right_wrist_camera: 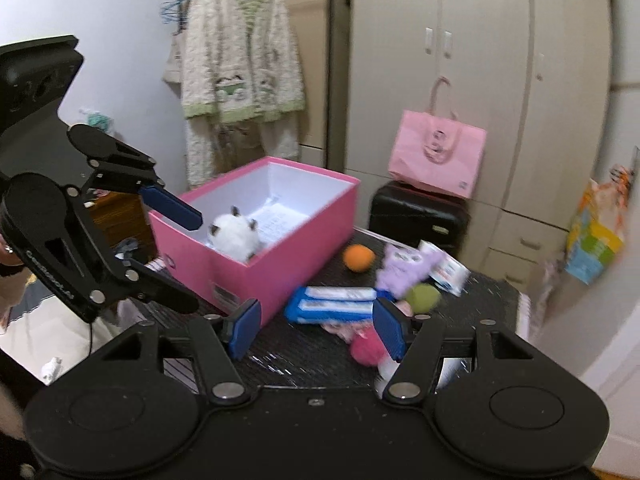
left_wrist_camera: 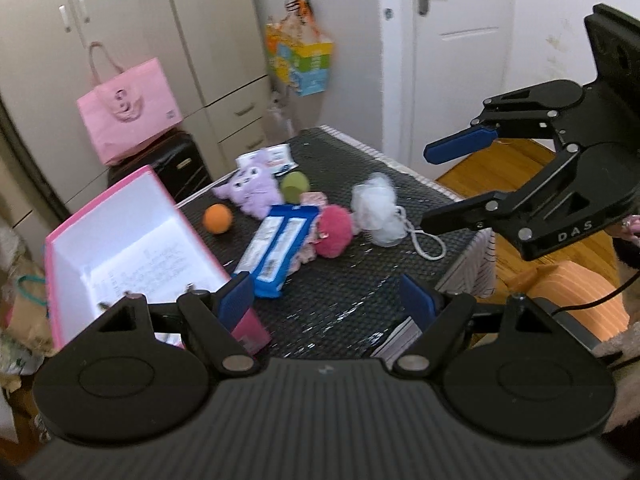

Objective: Organize soft objects
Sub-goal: 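Move the left tool to the pink pompom while the right tool reaches the mesh puff, then grasp the pink pompom with the left tool while the right tool grasps the white mesh puff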

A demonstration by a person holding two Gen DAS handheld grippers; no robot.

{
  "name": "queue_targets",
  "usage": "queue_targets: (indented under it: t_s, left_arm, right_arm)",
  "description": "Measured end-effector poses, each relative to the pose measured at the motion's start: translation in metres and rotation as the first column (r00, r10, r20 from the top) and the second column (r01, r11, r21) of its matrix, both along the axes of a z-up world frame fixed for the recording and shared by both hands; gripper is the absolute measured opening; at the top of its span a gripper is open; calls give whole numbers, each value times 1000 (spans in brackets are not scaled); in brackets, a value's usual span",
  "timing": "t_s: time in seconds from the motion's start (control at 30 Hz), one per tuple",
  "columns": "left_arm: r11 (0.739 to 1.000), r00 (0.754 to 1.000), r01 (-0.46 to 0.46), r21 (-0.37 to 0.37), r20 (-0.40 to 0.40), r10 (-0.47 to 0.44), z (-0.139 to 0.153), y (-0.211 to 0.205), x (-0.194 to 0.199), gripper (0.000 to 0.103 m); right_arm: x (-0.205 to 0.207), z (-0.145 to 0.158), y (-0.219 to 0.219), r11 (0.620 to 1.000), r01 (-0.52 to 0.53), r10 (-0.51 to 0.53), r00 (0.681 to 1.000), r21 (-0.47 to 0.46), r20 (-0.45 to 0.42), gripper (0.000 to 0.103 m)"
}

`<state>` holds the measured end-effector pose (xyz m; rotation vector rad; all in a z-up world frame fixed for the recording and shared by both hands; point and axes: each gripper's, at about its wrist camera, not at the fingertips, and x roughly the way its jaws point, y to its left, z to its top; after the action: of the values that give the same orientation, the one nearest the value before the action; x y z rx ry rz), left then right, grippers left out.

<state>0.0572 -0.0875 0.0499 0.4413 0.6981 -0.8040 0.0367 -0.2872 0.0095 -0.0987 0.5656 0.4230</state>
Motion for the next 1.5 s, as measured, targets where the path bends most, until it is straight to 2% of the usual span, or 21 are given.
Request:
queue_targets:
  t_s: [0.27,0.4,0.67,0.73,0.8,0.87,1.03,1.17,1.37,1.5]
  left_arm:
    - [999,999,28,-42,-40,-30,-31,-30,9,76]
    - [999,1000,30,-41,9,-30,-45,-43,12,71]
    - [996,996,-38,-79,72,43,-74,-61,33,62]
    - [994,995,-54,-90,81,61,-83,-65,40,60]
    - [992,990,-74,-103,114,86,-93,-69,45,57]
    - [991,983,-79,-110,158,96,-100,-72,46,54]
    - [993,971,-66,-99,224,87,-115,-84,51,47]
    - [993,971,-51,-103,226,73,-122,-91,55,36]
    - [995,976,-42,-91,211,60,-135,-103,65,36]
    - [997,984,10,-72,176,3,-138,-108,64,36]
  right_arm:
    - [2,-38,-33,998,53,-52,998,22,-37,68]
    - [10,-54,-40,999,50,-49,998,9,-41,69]
    - [42,-87,-55,998,53,-51,996,36,-72,70]
    - [49,-96,-57,998,55,-53,997,36,-65,76]
    - [55,-106,-54,999,44,-44,999,10,-32,81]
    - [63,-114,-52,999,33,-33,999,-9,-23,81]
    - [78,-130,-55,1000,9,-9,1000,7,-24,81]
    - [84,-141,-62,1000,-13,13,999,18,-34,81]
    - [88,-148,-67,999,-32,32,998,6,-57,79]
    - [89,-147,-76,1000,-23,24,998,11,-58,76]
